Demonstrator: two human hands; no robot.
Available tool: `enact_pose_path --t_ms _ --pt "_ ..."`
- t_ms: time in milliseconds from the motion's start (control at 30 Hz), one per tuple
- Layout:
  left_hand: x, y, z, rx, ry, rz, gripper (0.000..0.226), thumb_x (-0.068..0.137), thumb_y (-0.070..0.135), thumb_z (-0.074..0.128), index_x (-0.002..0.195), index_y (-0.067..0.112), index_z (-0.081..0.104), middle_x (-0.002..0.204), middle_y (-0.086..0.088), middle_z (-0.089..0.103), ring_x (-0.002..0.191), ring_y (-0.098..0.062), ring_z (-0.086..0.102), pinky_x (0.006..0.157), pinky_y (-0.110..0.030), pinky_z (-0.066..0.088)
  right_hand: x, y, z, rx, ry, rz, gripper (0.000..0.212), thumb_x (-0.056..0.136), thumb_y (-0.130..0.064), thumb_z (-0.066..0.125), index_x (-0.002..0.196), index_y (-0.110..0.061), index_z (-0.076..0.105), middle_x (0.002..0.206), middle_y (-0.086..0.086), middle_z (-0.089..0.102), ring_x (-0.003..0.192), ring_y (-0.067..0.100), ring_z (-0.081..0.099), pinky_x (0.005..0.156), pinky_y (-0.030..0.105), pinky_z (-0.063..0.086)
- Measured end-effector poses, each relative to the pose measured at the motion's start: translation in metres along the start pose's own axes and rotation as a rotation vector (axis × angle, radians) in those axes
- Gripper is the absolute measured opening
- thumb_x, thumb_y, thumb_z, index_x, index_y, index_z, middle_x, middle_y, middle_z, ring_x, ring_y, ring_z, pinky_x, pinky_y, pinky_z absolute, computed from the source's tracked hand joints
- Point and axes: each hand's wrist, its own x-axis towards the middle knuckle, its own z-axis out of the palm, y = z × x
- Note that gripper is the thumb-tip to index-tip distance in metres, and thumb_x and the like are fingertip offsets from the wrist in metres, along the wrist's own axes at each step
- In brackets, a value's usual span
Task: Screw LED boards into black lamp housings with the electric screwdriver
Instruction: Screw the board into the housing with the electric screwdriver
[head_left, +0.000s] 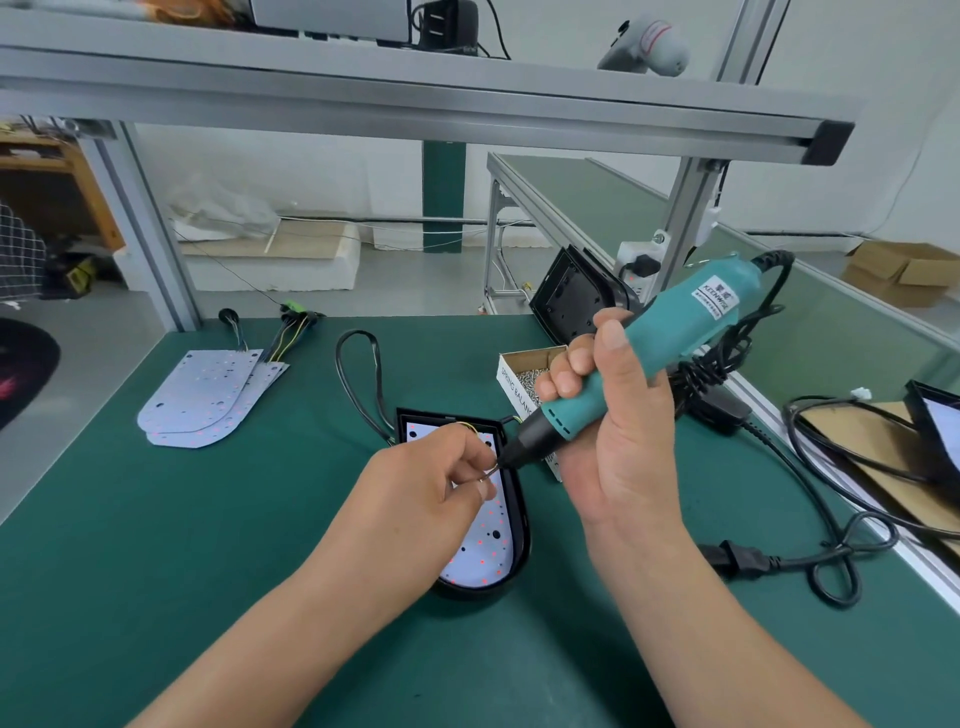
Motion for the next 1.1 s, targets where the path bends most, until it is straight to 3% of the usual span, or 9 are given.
enact_pose_path --t_ms 133,333,767,933,1033,1100 --pt "0.000 -0.001 0.000 -0.021 0.016 -0.005 0.028 0.100 0.023 0.066 0.100 0.051 0.063 0.097 0.024 0.072 0.065 -0.009 0.057 0.056 -0.022 0.050 0.001 0.003 -0.002 0.036 0.087 0.024 0.014 0.101 -0.024 0.071 0.106 -0.018 0.060 0.079 0.000 0.051 0.065 0.014 0.051 0.066 0.029 0.050" --pt "-0.001 -0.001 0.003 -0.028 0.023 0.011 0.021 0.101 0.027 0.068 0.103 0.048 0.066 0.099 0.030 0.070 0.075 0.000 0.060 0.063 -0.008 0.045 0.003 0.008 -0.009 0.131 0.260 0.090 0.014 0.103 -0.022 0.068 0.099 -0.015 0.056 0.079 -0.001 0.051 0.063 0.012 0.049 0.064 0.028 0.050" --pt "0.000 0.001 0.000 -0.041 -0.015 -0.006 0.031 0.100 0.035 0.067 0.113 0.061 0.059 0.110 0.037 0.068 0.077 0.002 0.060 0.066 -0.013 0.045 0.005 0.008 -0.010 0.172 0.313 0.095 0.015 0.103 -0.022 0.068 0.096 -0.015 0.057 0.078 0.000 0.050 0.062 0.012 0.048 0.061 0.027 0.050" --pt "0.004 0.000 -0.011 -0.113 0.013 -0.014 0.036 0.099 0.039 0.069 0.132 0.050 0.059 0.109 0.036 0.071 0.090 0.005 0.067 0.068 -0.007 0.047 0.006 0.005 -0.010 0.185 0.323 0.096 0.016 0.102 -0.022 0.070 0.096 -0.015 0.056 0.078 -0.001 0.050 0.063 0.012 0.048 0.062 0.027 0.049" --pt "0.013 -0.001 -0.025 -0.096 0.242 -0.008 0.007 0.102 0.038 0.064 0.108 0.038 0.069 0.091 0.026 0.076 0.081 0.009 0.066 0.063 -0.007 0.045 0.006 0.006 -0.011 0.193 0.324 0.103 0.016 0.102 -0.020 0.070 0.096 -0.014 0.056 0.077 0.000 0.050 0.062 0.012 0.048 0.062 0.027 0.050" --pt "0.022 -0.010 -0.034 -0.005 0.373 -0.053 0.020 0.103 0.045 0.060 0.090 0.032 0.066 0.078 0.021 0.072 0.062 0.004 0.058 0.055 -0.020 0.041 0.006 0.007 -0.012 0.186 0.316 0.119 0.014 0.102 -0.019 0.070 0.098 -0.015 0.056 0.077 0.000 0.051 0.062 0.012 0.048 0.061 0.027 0.049"
